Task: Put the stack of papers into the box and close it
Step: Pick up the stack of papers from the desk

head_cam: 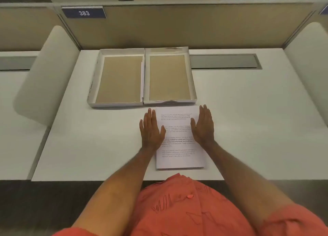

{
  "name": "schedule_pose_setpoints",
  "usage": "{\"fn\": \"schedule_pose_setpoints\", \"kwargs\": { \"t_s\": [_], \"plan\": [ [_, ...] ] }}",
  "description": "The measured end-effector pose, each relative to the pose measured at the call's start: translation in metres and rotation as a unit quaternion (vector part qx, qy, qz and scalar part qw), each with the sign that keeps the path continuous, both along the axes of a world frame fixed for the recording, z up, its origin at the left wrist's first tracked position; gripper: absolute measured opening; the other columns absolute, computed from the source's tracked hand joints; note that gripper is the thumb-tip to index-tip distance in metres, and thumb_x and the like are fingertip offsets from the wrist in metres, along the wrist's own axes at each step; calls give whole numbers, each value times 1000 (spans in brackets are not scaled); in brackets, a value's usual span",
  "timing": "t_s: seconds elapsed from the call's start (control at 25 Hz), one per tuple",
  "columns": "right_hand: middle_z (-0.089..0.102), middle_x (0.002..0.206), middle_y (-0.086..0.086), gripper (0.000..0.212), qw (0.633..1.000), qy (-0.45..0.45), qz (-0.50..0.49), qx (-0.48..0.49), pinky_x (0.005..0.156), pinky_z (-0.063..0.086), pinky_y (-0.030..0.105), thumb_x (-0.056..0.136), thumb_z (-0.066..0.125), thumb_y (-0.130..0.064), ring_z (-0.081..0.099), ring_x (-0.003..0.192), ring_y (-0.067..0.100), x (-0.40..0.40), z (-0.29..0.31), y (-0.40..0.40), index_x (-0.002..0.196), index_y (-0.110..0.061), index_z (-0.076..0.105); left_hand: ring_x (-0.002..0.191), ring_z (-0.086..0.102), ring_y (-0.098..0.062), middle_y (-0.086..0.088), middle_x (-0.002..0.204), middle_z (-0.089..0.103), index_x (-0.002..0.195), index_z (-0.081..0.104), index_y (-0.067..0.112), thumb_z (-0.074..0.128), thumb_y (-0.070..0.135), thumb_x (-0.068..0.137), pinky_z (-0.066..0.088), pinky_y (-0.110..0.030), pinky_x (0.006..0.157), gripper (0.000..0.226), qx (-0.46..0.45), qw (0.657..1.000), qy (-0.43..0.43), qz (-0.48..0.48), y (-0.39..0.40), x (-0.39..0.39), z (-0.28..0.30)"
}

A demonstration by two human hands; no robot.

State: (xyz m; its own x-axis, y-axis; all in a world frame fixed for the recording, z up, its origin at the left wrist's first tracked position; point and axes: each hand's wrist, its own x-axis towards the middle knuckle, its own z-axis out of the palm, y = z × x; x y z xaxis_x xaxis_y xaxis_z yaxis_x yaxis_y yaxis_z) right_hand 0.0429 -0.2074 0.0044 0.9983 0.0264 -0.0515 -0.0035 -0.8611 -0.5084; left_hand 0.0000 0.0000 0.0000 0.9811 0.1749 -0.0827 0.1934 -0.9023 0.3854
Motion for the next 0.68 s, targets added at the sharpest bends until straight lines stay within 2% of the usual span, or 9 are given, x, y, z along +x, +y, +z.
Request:
{"fn": "schedule_pose_setpoints", "kwargs": {
  "t_s": [0.08,0.16,0.28,0.48,0.6,0.68],
  "plan": [
    [13,175,13,68,995,54,-59,59,124,30,51,108,47,-28,26,158,35,-10,-11,4,164,-5,16,153,26,-30,-10,170,19,164,10,11,51,35,101,24,-48,124,79,-62,996,27,51,-2,-5,-9],
    [11,176,11,70,986,93,-91,101,122,32,51,108,48,-27,27,157,35,-23,-22,5,165,-6,13,142,39,-30,-11,161,34,164,11,12,55,35,100,36,-46,116,80,-89,989,72,92,-7,-14,-16],
    [23,172,14,74,975,102,-128,148,123,33,50,104,54,-21,31,154,34,-29,-31,7,164,-7,13,136,46,-32,-13,153,42,163,11,14,61,35,99,47,-49,106,84,-127,978,111,121,-10,-16,-24],
    [50,155,10,76,941,150,-226,202,119,34,46,96,61,-19,40,145,34,-40,-44,4,161,-12,22,128,56,-36,-13,147,45,156,20,15,73,34,92,53,-50,97,85,-156,963,179,129,-5,-11,-28],
    [56,147,5,72,929,177,-244,216,115,42,49,94,63,-22,52,134,31,-33,-48,-4,157,-13,30,124,58,-38,-14,142,48,154,21,14,76,33,90,52,-47,92,86,-163,960,193,122,0,-6,-28],
    [59,133,2,66,916,206,-255,230,105,49,43,91,66,-24,58,120,26,-24,-48,-7,150,-11,40,123,59,-39,-15,142,49,153,22,14,77,32,89,51,-47,92,87,-163,958,202,120,1,-1,-27]
  ]
}}
